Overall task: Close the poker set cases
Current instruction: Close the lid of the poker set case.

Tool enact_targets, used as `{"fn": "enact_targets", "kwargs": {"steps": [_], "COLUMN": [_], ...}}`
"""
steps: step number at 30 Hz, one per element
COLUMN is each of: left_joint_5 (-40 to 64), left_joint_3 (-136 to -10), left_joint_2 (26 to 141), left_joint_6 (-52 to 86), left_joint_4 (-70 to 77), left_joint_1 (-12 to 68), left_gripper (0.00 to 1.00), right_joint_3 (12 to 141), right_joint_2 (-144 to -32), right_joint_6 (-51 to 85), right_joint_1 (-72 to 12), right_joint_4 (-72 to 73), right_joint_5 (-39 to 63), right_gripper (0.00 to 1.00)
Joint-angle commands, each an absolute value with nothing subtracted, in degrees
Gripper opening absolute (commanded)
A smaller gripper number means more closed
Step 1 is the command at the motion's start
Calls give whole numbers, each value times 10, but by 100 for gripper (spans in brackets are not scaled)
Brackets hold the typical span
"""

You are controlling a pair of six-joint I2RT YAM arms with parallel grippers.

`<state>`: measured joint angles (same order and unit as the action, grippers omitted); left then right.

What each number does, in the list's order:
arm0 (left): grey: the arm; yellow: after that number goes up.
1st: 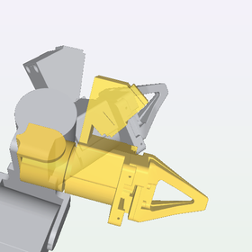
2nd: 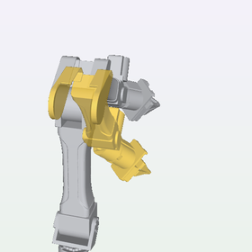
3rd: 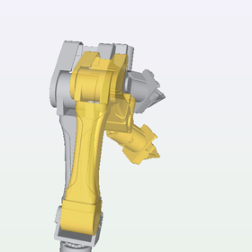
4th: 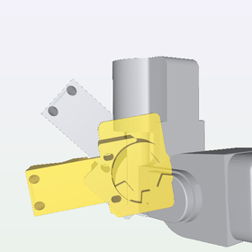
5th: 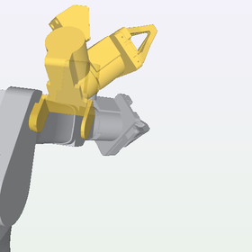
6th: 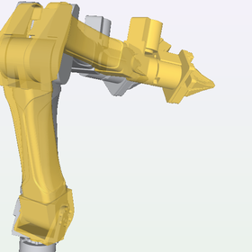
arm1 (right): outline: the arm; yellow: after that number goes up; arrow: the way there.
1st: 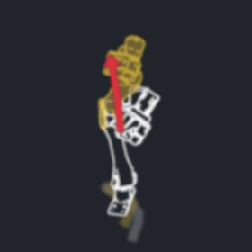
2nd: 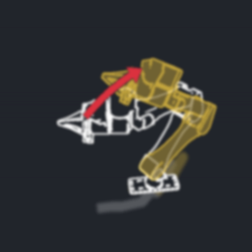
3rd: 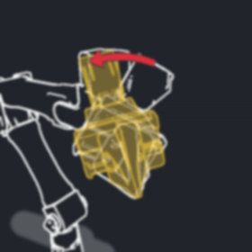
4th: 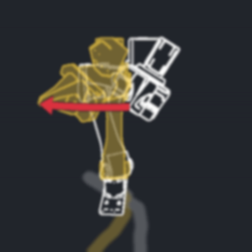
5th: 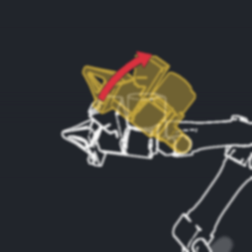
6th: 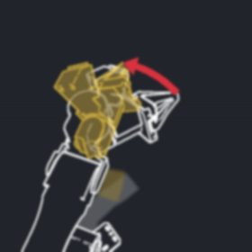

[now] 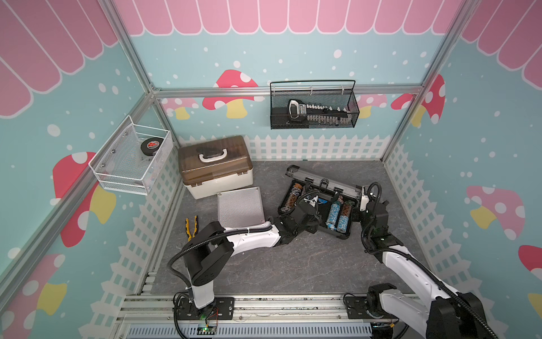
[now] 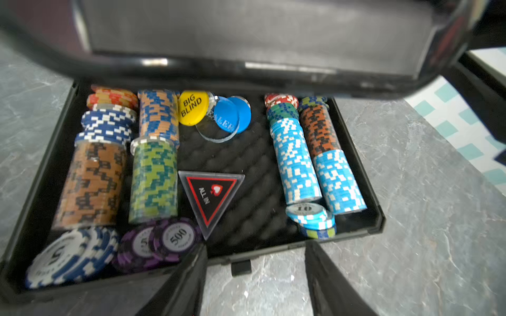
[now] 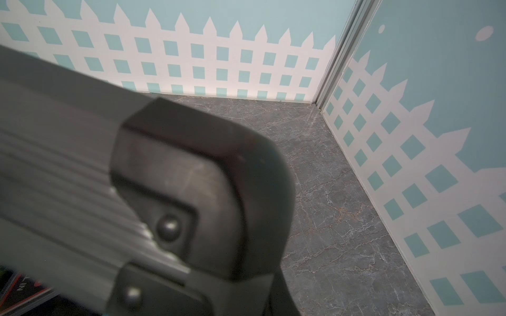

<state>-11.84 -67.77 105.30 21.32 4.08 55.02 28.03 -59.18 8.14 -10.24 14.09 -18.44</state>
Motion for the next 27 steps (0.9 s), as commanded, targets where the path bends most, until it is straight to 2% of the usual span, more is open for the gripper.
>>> {"fn": "enact_targets", "kwargs": {"steps": [1, 11, 27], "left_joint_5": [-125, -141, -169], "left_joint_3": [-690, -659, -568], "left_joint_2": [1073, 1068, 1030], "left_joint_6": [226, 177, 24], "left_joint_4": [94, 164, 296], "left_joint_1": [536, 533, 535], "left_gripper": [62, 67, 65], "right_joint_3": [269, 270, 276], "right_joint_2": [-590, -590, -592], "right_joint_6": [79, 79, 74], "right_joint_1": [-108, -108, -109], "right_joint_4": [95, 96, 93], "right_joint_5": [-174, -175, -179], "right_gripper": [0, 0, 0]}}
